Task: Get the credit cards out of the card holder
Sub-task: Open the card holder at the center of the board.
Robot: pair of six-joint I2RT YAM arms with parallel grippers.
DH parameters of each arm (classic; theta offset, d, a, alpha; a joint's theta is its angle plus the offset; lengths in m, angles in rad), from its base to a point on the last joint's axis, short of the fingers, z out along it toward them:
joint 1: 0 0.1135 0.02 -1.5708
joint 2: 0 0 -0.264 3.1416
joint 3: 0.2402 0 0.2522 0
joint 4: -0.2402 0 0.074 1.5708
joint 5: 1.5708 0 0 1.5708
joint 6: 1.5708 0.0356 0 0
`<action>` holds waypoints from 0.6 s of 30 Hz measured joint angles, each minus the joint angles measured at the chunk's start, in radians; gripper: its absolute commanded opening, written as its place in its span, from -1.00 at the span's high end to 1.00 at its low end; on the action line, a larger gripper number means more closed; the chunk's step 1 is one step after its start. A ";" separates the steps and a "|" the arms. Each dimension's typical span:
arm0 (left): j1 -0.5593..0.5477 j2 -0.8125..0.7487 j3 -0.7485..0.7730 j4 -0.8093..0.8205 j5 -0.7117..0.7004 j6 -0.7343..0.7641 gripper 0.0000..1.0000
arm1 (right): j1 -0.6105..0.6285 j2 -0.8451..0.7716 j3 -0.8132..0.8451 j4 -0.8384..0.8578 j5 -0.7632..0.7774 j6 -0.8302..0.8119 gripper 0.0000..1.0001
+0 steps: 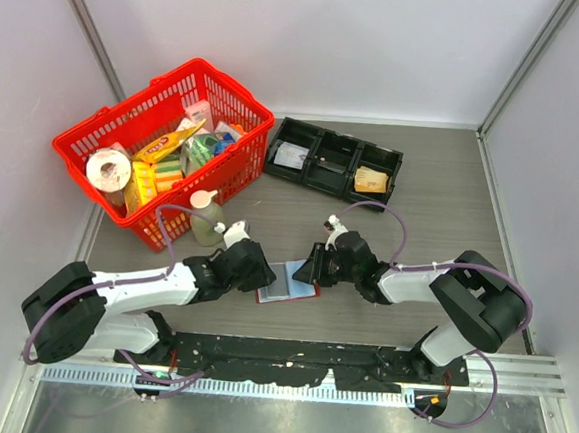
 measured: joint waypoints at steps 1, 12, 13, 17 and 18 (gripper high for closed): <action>0.000 0.000 0.008 -0.004 0.003 0.003 0.21 | 0.000 0.000 0.000 0.000 0.000 0.000 0.42; 0.000 -0.002 0.055 -0.042 0.023 0.030 0.16 | 0.000 0.000 0.000 0.000 0.000 0.000 0.42; 0.000 -0.002 0.056 -0.046 0.027 0.032 0.16 | 0.000 0.000 0.000 0.000 -0.001 0.000 0.42; -0.001 0.007 0.084 -0.074 0.035 0.041 0.15 | -0.002 0.000 0.000 0.000 -0.003 0.000 0.42; -0.002 0.010 0.095 -0.087 0.037 0.048 0.14 | -0.003 0.000 0.000 0.000 -0.004 0.000 0.42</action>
